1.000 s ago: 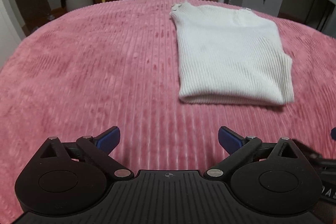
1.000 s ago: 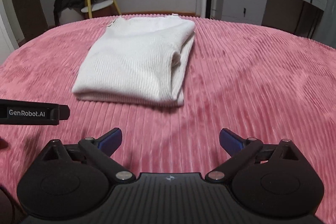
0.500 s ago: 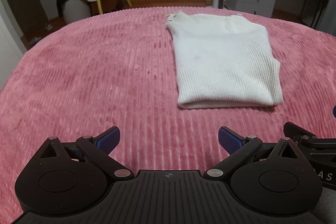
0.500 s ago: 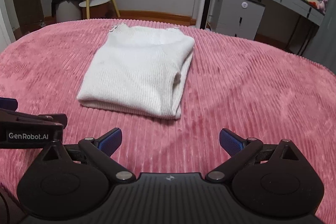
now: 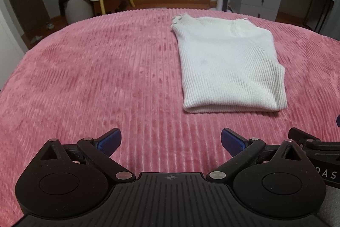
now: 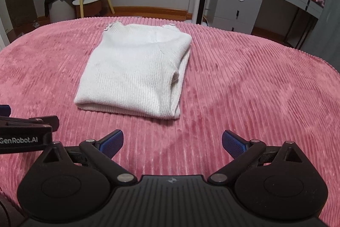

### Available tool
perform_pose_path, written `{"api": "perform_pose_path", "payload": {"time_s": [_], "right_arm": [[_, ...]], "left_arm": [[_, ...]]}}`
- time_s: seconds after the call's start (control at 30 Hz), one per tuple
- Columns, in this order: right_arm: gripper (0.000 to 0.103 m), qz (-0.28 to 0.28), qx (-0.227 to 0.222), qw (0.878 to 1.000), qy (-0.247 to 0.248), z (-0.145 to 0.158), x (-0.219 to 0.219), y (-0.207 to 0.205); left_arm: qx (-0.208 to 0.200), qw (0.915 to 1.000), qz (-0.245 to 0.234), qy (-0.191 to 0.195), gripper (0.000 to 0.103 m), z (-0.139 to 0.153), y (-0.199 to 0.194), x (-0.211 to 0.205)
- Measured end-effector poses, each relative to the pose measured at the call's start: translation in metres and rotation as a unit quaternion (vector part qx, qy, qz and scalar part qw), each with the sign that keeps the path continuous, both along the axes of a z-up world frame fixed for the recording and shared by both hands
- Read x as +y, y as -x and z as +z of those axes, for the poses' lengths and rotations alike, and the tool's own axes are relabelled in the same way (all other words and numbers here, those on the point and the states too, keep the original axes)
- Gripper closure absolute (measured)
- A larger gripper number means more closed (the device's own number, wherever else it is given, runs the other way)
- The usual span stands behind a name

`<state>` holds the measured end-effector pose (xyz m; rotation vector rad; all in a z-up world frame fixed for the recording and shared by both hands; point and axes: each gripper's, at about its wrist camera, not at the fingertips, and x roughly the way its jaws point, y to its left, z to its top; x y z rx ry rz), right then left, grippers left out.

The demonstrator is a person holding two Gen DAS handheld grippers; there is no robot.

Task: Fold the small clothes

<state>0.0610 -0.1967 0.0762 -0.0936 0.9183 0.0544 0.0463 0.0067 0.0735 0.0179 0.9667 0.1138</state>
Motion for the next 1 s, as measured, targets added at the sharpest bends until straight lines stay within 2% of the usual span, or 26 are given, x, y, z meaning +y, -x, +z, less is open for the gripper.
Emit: {"api": "perform_pose_path", "payload": {"time_s": [1.0], "right_arm": [[0.004, 0.004, 0.0, 1.0, -0.018, 0.0037, -0.0009, -0.0019]], "left_arm": [[-0.005, 1.0, -0.005, -0.006, 0.0, 0.0055, -0.0013, -0.0016]]}}
